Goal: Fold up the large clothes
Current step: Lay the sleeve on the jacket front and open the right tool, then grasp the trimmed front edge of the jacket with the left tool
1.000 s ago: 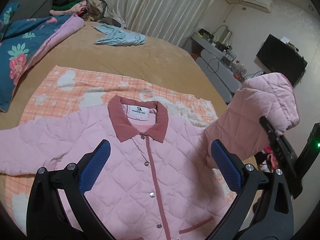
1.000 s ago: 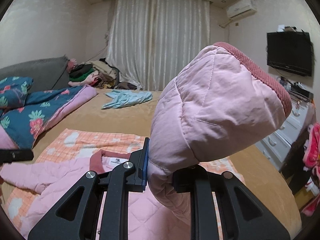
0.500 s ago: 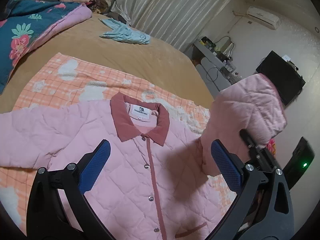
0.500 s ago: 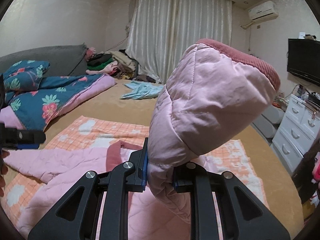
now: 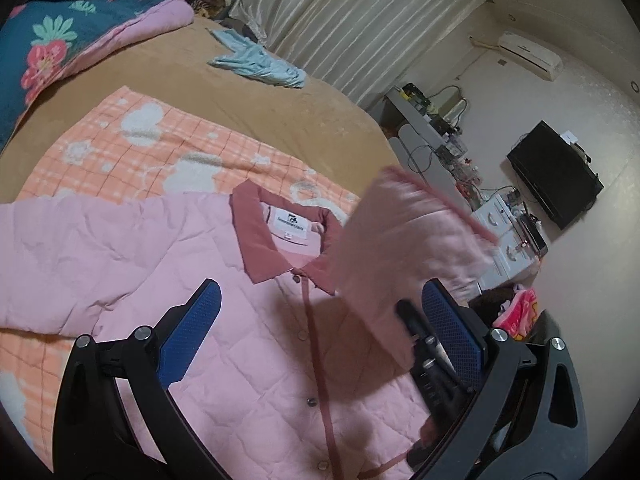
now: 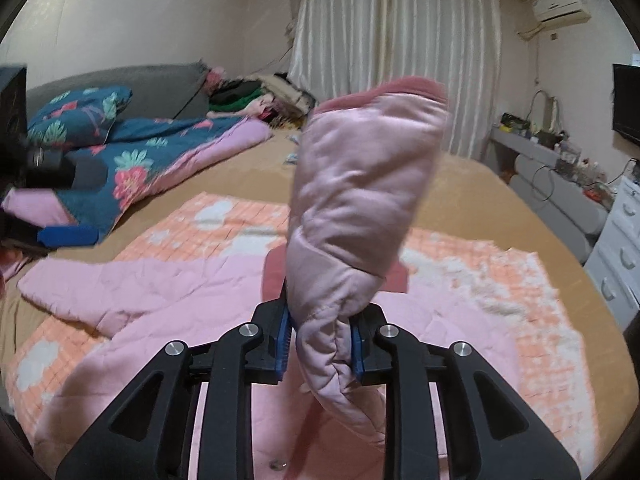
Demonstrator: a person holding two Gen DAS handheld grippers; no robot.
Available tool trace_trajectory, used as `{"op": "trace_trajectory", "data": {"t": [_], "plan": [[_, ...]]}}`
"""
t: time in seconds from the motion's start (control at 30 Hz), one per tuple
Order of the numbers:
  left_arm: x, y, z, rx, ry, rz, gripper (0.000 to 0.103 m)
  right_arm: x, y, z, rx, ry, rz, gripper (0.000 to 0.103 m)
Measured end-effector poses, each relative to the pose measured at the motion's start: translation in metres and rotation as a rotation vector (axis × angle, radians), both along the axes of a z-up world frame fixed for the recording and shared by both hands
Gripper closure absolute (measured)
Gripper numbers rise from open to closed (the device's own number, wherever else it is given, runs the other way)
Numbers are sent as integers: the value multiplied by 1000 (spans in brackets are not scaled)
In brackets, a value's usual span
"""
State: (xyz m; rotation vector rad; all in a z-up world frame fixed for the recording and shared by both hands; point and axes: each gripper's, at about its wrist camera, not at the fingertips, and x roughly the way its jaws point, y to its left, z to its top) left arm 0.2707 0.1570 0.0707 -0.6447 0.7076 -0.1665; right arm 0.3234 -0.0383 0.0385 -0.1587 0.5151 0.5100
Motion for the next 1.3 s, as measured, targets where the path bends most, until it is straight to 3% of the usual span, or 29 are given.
{"op": "trace_trajectory", "data": {"t": [0.5,0.6,0.67,0.77,0.9,1.03,1.13,1.3], "plan": [[-6,-1,-41,-46,40,-59,9,-12,51,-76,-17,174,98,67],[-8,-2,-49,-45,60,-58,9,-20,56,-81,-24,196,132,55],[-8,0,-55,-55,79,-53,9,-24,55,-81,-18,225,140,39],[-10,3,-63,-56,96,-34,9,-34,50,-78,-49,199,130,28],[-15,1,-73,3,111,-14,9,-46,32,-71,-36,173,125,17],[-19,3,-91,-43,160,3,9,-48,6,-59,-8,161,102,13],[-23,2,-99,-43,171,1,9,-44,-22,-51,-49,139,3,12],[-25,-6,-119,-48,236,4,9,-26,-81,-46,10,180,-124,12]]}}
